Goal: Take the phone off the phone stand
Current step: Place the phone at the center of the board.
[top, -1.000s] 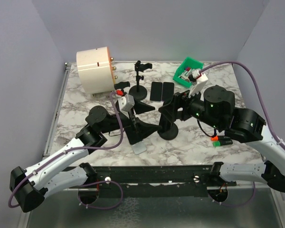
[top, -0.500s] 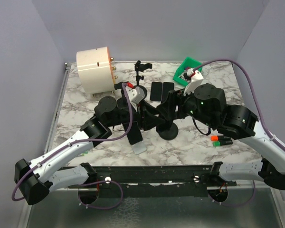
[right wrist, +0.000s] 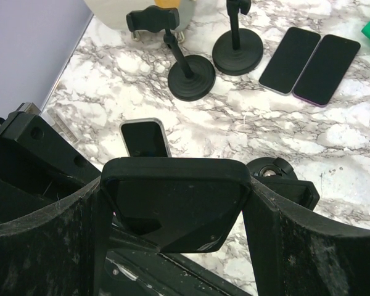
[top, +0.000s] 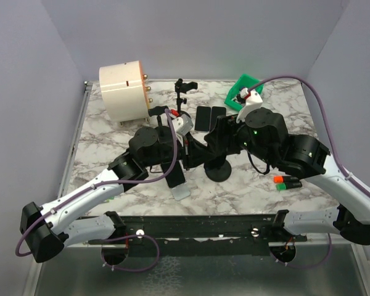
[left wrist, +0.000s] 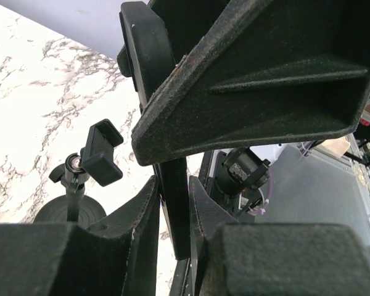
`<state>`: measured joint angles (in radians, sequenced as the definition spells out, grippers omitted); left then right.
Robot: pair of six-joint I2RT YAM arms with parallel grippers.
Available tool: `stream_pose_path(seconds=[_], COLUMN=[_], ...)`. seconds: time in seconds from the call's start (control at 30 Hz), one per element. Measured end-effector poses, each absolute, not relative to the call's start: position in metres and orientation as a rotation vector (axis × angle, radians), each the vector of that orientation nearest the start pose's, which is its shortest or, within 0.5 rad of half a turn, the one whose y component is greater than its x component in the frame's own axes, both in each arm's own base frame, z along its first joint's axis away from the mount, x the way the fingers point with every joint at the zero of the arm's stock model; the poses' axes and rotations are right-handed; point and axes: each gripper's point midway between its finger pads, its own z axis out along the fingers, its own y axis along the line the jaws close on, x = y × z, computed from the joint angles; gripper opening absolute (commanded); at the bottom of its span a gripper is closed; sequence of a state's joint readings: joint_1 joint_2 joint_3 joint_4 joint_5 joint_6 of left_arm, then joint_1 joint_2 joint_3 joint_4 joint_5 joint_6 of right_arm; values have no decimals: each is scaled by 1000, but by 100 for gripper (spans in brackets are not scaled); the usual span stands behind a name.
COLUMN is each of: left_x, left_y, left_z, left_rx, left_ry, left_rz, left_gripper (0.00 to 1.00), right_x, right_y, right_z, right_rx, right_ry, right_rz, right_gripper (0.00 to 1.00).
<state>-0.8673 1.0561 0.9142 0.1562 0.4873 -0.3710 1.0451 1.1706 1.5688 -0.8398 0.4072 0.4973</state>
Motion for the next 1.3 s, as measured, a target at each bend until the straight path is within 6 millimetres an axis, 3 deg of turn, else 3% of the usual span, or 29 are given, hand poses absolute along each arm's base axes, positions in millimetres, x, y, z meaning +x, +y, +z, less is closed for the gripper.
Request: stream_pose_path(seconds=[0.1,0.13,0.17,0.23,0.27,0.37,0.4,0.47,0.5,0.7,0.77,0.9,0.97,1.0,1.13,1.27,1.3], left_x=[163,163,164,165,166,169,170,172,173,184,187,193,192,193,196,196,194], left_y=[-340,-340,-339,-338,-337,-335,-334,-334,-334,-337,-339,-342,-344,-344,-343,-341,-339], left_z=[333,333,333,334,334,337,337,339,339,344,346,350,353,353,351,352,352], left_rx=[807,801,795,780,768,743,736,719,714,658,649,639,646,645,645,638,635], left_ry=[1524,1524,1524,1518,1514,1512,1512,1509,1509,1498,1498,1489,1479,1479,1478,1473,1472], left_rz=[-1322,-1320,-1317,-1310,-1303,-1285,-1281,-1271,-1267,-1245,-1234,-1209,-1202,-1190,-1162,-1157,-1161], left_gripper=[0,0,0,0,0,0,5,33,37,45,41,6,0,0,0,0,0], right_x=[207,207,207,207,207,209,210,211,211,210,210,212,214,215,217,217,215], right_y=[254,254,254,255,256,258,258,257,257,259,261,262,262,261,262,265,266], right_z=[370,370,370,370,371,373,374,375,376,378,377,376,376,376,375,376,376], right_rx=[-290,-291,-291,-290,-290,-280,-276,-267,-264,-220,-203,-169,-152,-142,-138,-161,-170], right_ry=[2002,2001,2001,2000,1997,1981,1977,1971,1969,1974,1980,1985,1984,1983,1979,1953,1946], right_rz=[588,588,589,593,596,609,611,612,612,642,651,655,650,645,643,669,687], right_gripper=[36,38,34,5,1,0,0,0,0,0,0,0,0,6,65,98,99])
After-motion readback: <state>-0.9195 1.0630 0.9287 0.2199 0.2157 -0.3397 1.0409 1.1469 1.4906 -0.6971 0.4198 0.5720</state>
